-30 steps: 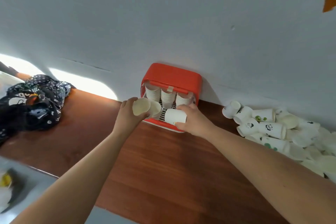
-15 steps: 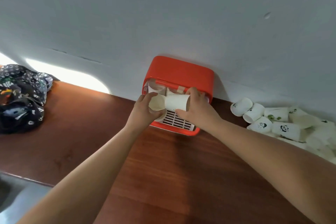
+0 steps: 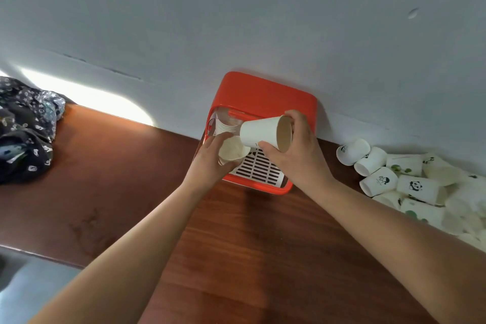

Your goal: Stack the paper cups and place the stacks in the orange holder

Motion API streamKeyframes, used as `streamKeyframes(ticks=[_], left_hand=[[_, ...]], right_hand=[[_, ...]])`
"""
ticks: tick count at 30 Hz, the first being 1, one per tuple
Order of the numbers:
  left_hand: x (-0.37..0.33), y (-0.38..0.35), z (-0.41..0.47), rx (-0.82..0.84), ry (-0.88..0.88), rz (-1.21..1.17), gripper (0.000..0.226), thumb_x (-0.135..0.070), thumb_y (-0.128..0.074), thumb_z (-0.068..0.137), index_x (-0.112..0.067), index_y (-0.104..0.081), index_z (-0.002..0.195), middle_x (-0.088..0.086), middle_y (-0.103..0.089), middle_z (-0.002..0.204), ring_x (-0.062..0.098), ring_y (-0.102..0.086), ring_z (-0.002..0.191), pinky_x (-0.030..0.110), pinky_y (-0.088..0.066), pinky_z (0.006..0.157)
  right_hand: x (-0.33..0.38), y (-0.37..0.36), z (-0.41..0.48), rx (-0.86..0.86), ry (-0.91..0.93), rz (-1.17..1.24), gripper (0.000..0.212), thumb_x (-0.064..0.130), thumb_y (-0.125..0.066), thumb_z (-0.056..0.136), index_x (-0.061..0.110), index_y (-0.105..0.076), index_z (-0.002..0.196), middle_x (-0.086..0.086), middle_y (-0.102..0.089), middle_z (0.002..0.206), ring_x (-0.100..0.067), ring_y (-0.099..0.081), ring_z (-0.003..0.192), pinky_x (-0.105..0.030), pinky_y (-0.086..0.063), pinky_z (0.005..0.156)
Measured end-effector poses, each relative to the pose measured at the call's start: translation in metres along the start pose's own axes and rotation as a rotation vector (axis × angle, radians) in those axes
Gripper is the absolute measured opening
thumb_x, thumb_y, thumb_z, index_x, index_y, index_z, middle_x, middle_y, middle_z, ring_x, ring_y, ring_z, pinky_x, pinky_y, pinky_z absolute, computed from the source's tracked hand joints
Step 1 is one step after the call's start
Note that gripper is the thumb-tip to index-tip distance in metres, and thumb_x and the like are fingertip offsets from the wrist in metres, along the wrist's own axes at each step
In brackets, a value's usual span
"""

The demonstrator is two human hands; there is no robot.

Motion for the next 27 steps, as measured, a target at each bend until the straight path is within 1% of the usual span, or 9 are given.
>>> streamKeyframes(ticks=[4,6,11,14,17,19,23,25,27], left_hand=[[0.025,-0.006,-0.002,0.128,0.042,0.022,0.078,-0.038,-0.082,0.075,-0.036,-0.046,0.144,-0.005,-0.047,0.147,0.019,-0.043,0.133,0.048,-0.042,0.109],[0.031,-0.006,-0.004,0.165,0.077,-0.001,0.082,-0.032,-0.083,0.074,-0.038,-0.043,0.146,-0.009,-0.046,0.147,0.015,-0.041,0.134,0.042,-0.037,0.112],[0.036,0.001,-0.005,0.192,0.127,-0.091,0.076,-0.022,-0.079,0.08,-0.04,-0.044,0.145,-0.022,-0.055,0.129,-0.002,-0.056,0.114,0.022,-0.043,0.1],[0.043,0.006,-0.005,0.245,0.217,-0.216,0.067,-0.021,-0.066,0.083,-0.042,-0.045,0.143,-0.017,-0.061,0.13,0.003,-0.061,0.116,0.034,-0.049,0.105],[0.043,0.01,-0.003,0.242,0.295,-0.315,0.055,-0.043,-0.058,0.083,-0.044,-0.051,0.137,-0.016,-0.063,0.129,0.008,-0.06,0.12,0.042,-0.045,0.109],[0.04,0.01,-0.002,0.212,0.335,-0.352,0.052,-0.059,-0.053,0.089,-0.042,-0.054,0.138,-0.016,-0.062,0.133,0.009,-0.055,0.127,0.044,-0.04,0.113],[0.04,0.009,-0.005,0.216,0.388,-0.432,0.07,-0.084,-0.035,0.087,-0.041,-0.056,0.138,-0.017,-0.061,0.136,0.009,-0.052,0.132,0.046,-0.034,0.118],[0.039,0.009,-0.005,0.211,0.396,-0.454,0.076,-0.088,-0.031,0.084,-0.041,-0.057,0.138,-0.016,-0.061,0.136,0.01,-0.052,0.132,0.046,-0.034,0.118],[0.038,0.009,-0.005,0.203,0.39,-0.448,0.07,-0.084,-0.036,0.087,-0.04,-0.057,0.137,-0.017,-0.063,0.133,0.008,-0.055,0.128,0.045,-0.036,0.116]], right_hand=[[0.0,-0.015,-0.002,0.041,0.103,-0.092,0.075,0.04,-0.079,0.076,0.02,-0.041,0.137,-0.002,-0.044,0.132,-0.023,-0.048,0.119,-0.04,-0.045,0.099],[0.0,-0.024,-0.003,0.077,0.192,-0.163,0.075,0.037,-0.081,0.075,0.015,-0.044,0.137,-0.004,-0.042,0.134,-0.023,-0.047,0.122,-0.039,-0.045,0.098],[-0.006,-0.054,-0.002,0.152,0.265,-0.257,0.076,0.031,-0.081,0.075,0.007,-0.045,0.138,-0.009,-0.044,0.141,-0.029,-0.046,0.13,-0.044,-0.047,0.102],[-0.003,-0.065,0.001,0.138,0.289,-0.264,0.075,0.029,-0.08,0.078,0.005,-0.045,0.14,-0.012,-0.046,0.144,-0.029,-0.044,0.134,-0.042,-0.046,0.102],[0.005,-0.071,0.001,0.11,0.353,-0.264,0.069,0.038,-0.072,0.081,0.003,-0.049,0.136,-0.012,-0.051,0.139,-0.03,-0.05,0.129,-0.042,-0.053,0.092],[0.006,-0.073,-0.001,0.047,0.39,-0.258,0.068,0.044,-0.068,0.081,0.002,-0.052,0.133,-0.012,-0.054,0.135,-0.029,-0.053,0.125,-0.038,-0.053,0.092],[0.0,-0.076,0.002,-0.052,0.323,-0.224,0.07,0.038,-0.08,0.079,0.005,-0.05,0.133,-0.01,-0.053,0.134,-0.025,-0.051,0.126,-0.031,-0.048,0.098],[-0.003,-0.083,0.002,0.078,0.279,-0.258,0.076,0.039,-0.078,0.08,0.006,-0.044,0.139,-0.008,-0.046,0.142,-0.025,-0.046,0.13,-0.037,-0.05,0.1],[-0.009,-0.09,0.0,0.314,0.219,-0.268,0.089,0.04,-0.075,0.083,0.011,-0.026,0.151,-0.005,-0.03,0.154,-0.024,-0.036,0.14,-0.041,-0.042,0.109]])
Point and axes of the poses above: each hand's wrist, its own z-axis towards the middle knuckle, its own y-axis out of the back of the hand, x = y × z, the point moved 1 cm from there along z, towards the middle knuckle
